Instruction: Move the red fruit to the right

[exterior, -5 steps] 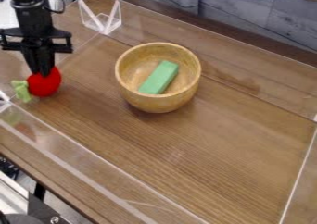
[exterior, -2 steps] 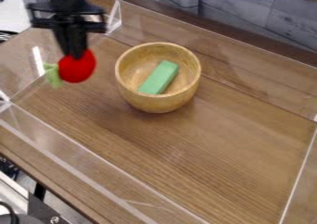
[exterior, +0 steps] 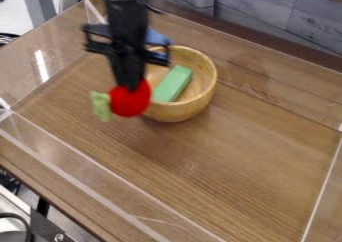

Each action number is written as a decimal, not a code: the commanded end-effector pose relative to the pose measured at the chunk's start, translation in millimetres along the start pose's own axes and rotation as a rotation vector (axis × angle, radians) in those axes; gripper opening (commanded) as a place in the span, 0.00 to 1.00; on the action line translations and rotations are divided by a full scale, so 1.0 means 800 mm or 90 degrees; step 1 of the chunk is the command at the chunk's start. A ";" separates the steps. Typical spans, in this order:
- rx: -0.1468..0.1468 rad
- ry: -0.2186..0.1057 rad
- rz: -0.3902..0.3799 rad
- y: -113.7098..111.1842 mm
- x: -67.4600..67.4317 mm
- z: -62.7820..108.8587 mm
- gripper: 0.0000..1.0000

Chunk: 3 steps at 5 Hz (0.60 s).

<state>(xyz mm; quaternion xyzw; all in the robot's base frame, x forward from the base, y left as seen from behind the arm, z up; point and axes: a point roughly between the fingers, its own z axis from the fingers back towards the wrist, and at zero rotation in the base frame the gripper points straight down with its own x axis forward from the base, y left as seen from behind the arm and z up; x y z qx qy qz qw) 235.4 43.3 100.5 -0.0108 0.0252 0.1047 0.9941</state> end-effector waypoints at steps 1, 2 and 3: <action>0.003 -0.026 -0.027 -0.040 -0.006 0.004 0.00; 0.004 -0.024 -0.047 -0.064 -0.017 -0.005 0.00; 0.005 -0.019 -0.053 -0.069 -0.024 -0.016 0.00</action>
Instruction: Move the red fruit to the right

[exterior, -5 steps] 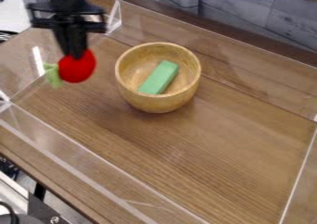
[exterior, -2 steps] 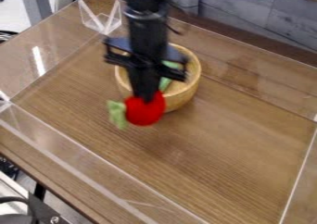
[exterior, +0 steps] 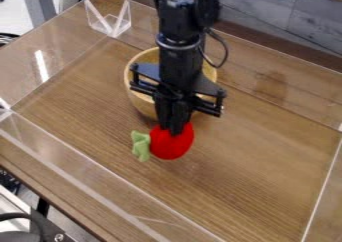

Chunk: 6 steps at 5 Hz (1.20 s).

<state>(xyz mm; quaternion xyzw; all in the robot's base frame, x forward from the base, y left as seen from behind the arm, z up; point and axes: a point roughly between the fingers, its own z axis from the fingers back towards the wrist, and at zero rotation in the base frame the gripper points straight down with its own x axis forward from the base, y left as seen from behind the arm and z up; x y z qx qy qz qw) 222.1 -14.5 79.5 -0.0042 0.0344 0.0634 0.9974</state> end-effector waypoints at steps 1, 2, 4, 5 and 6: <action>-0.002 -0.026 -0.002 0.000 0.005 0.006 0.00; -0.001 -0.021 -0.004 0.003 0.005 -0.001 0.00; 0.004 -0.008 -0.005 0.007 0.004 -0.011 0.00; 0.006 -0.003 -0.006 0.008 0.004 -0.017 0.00; 0.006 0.000 -0.008 0.010 0.005 -0.021 0.00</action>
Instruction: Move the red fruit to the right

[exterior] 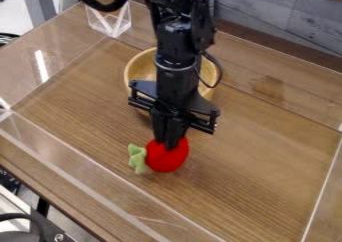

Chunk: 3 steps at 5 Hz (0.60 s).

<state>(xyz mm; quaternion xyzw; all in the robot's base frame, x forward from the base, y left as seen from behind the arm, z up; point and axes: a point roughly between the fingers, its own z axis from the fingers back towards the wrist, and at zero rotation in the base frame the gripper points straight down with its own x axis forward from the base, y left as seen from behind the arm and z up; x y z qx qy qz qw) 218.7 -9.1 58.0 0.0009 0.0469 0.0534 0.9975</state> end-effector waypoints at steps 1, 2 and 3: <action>-0.009 -0.048 -0.011 -0.007 0.009 0.032 0.00; -0.018 -0.086 -0.031 -0.023 0.011 0.061 0.00; -0.025 -0.108 -0.049 -0.048 0.017 0.074 0.00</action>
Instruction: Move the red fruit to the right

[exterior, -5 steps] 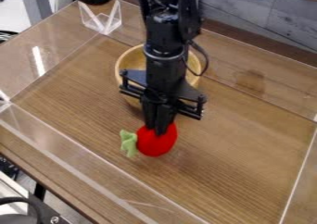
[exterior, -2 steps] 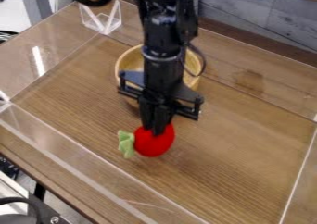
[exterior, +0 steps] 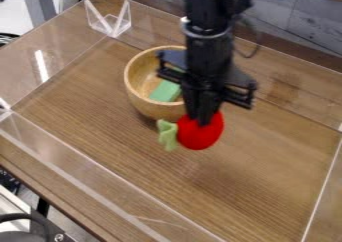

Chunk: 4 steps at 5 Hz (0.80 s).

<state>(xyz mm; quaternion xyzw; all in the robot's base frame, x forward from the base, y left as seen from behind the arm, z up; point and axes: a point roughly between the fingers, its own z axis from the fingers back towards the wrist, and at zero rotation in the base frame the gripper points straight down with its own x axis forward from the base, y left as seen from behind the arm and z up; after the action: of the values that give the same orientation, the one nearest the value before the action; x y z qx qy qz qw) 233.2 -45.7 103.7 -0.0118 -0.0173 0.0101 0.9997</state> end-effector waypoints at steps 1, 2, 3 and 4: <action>-0.007 -0.037 -0.004 -0.018 0.021 0.013 0.00; -0.006 -0.042 0.006 -0.016 0.024 0.013 0.00; -0.008 -0.051 0.012 -0.014 0.025 0.021 0.00; -0.009 -0.056 0.015 -0.014 0.028 0.023 0.00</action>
<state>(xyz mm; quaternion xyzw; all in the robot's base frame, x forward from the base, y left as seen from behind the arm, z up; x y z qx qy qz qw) 243.4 -56.8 106.8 -0.0128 -0.0292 0.0195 0.9993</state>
